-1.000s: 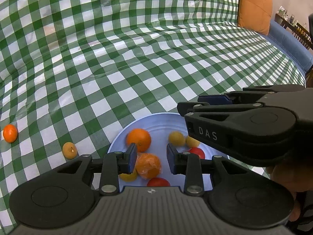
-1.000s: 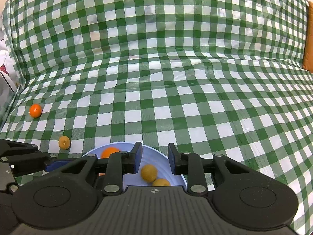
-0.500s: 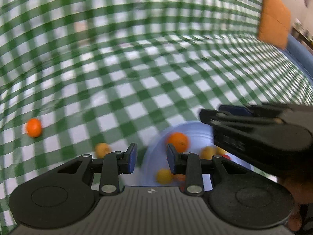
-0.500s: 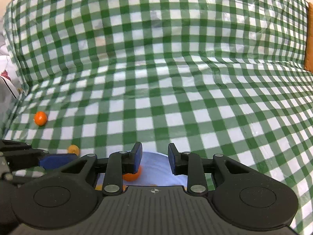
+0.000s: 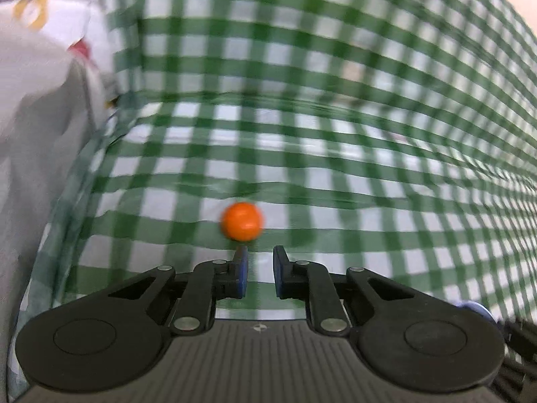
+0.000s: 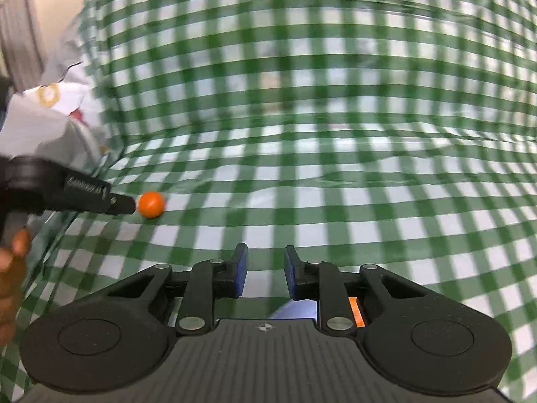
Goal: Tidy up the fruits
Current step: 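Grasp another mandarin orange with the left tool while the right tool grasps a yellow fruit, then carry the orange with the left tool while the right tool carries the yellow fruit over the plate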
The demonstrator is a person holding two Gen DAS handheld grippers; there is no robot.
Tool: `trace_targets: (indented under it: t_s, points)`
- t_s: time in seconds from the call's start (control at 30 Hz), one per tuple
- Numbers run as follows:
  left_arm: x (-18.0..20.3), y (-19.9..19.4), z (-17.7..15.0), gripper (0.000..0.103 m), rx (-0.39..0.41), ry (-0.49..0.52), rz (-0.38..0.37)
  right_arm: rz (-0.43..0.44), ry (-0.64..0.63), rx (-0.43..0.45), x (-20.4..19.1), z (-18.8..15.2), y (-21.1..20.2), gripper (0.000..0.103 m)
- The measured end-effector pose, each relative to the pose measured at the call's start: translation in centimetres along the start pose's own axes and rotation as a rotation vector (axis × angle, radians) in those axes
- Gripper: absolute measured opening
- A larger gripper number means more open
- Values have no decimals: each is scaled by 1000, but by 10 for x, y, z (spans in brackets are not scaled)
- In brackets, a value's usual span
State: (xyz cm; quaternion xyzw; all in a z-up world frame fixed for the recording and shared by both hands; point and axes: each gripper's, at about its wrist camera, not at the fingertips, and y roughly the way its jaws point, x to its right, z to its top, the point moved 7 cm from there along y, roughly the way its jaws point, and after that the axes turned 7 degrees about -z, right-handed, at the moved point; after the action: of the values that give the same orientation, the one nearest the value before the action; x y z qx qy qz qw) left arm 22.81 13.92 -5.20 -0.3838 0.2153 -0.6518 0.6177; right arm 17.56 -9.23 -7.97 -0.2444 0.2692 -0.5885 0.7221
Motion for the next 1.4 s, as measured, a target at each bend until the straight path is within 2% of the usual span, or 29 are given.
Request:
trace_targets:
  t_s: [0.07,0.17,0.2,0.23,0.3,0.37,0.47,0.57,0.67,0.8,0.83,0.9,0.97,1.13,1.2,1.3,1.4]
  points:
    - [-8,4,7,17,24,-20,-7,13,2,-32,-8,1,10,25]
    - [-18,10,15,22,54,-51,-13,47,-24,11,-27,6,13,31]
    - [-21,13,17,25,56,-62,-21,36,-43,-17,-32,2,21,31]
    - [-23,17,17,33,56,-66,-26,33,-43,-44,-34,-2,27,31]
    - [-23,25,16,43,52,-61,-29,51,-29,-44,-40,-3,35,32]
    - [-21,34,13,49,43,-49,-33,25,-42,-72,-44,-6,44,39]
    - [-15,46,12,58,46,-5,-10,19,-70,-47,-53,-2,54,49]
    - [-12,59,6,58,26,20,7,-33,-94,-107,-54,-9,71,49]
    - [-12,72,0,58,5,38,30,-52,-91,-126,-53,-10,78,49]
    - [-4,77,-1,58,17,96,56,-76,-103,-149,-52,-11,83,46]
    - [-3,78,-1,56,19,103,59,-78,-106,-149,-52,-11,84,45]
    - [-1,78,-2,42,18,125,84,-81,-117,-143,-53,-11,83,32]
    - [-1,76,-3,40,19,138,89,-86,-115,-140,-55,-12,82,27]
    - [-6,66,2,40,34,121,106,-37,-88,-115,-57,-8,77,27]
    - [-8,68,1,40,16,111,100,-18,-96,-108,-60,-7,74,27]
    - [-9,72,-2,40,-5,122,107,-17,-112,-142,-63,-13,79,27]
    - [-6,66,2,40,9,114,100,-12,-105,-131,-63,-9,77,27]
